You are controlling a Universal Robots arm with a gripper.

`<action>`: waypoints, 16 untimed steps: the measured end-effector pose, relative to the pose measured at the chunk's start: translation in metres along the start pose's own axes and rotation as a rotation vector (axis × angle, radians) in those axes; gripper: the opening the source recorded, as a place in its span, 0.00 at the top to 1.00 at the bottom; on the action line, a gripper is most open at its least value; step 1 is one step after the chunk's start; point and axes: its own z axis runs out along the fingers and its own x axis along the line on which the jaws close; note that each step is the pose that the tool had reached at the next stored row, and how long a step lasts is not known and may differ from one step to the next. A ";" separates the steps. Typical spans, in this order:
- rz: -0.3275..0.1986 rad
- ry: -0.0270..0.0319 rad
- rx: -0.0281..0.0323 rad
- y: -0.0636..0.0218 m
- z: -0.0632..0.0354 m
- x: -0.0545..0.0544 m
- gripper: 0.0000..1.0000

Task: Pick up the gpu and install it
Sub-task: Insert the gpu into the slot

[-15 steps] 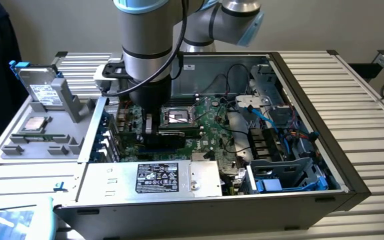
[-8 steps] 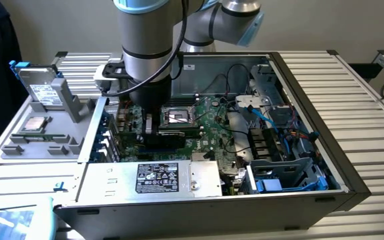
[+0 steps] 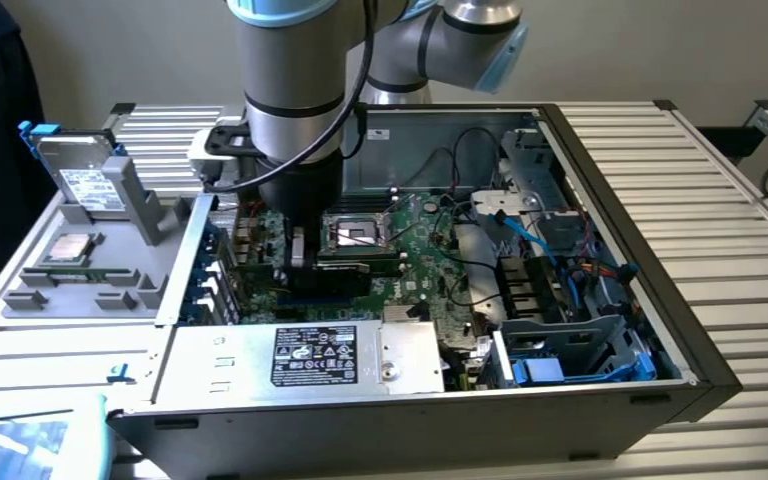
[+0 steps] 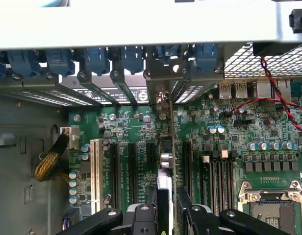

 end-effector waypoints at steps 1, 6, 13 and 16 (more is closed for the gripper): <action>0.000 -0.0001 0.0000 0.0000 0.0000 0.000 0.73; 0.000 -0.0013 -0.0051 -0.0001 -0.0019 0.000 0.73; 0.000 0.0007 -0.0188 -0.0011 -0.0065 0.001 0.73; 0.000 0.0009 -0.0203 -0.0023 -0.0068 0.002 0.73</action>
